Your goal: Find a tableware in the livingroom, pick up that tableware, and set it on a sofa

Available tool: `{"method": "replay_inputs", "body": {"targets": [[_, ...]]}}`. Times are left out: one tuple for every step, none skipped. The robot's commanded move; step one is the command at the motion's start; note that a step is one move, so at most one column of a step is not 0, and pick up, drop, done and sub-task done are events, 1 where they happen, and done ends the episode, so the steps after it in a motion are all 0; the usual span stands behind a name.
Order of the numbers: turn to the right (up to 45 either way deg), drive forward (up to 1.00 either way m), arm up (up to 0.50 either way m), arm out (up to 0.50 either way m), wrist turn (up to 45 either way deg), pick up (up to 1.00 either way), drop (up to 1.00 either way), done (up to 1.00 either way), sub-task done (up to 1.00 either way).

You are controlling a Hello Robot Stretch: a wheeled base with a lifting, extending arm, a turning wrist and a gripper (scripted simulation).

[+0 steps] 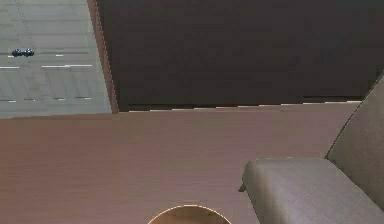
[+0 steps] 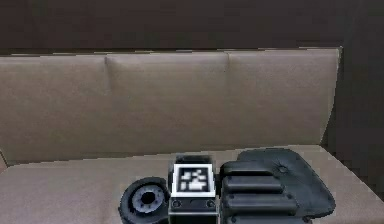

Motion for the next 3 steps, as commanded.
{"method": "replay_inputs", "body": {"targets": [[0.0,0.0,0.0,0.48,0.0,0.0,0.0,0.0,0.0],[0.0,0.0,0.0,0.0,45.0,0.0,0.0,0.0,0.0],[0.0,0.0,0.0,0.0,45.0,0.0,0.0,0.0,0.0]]}}
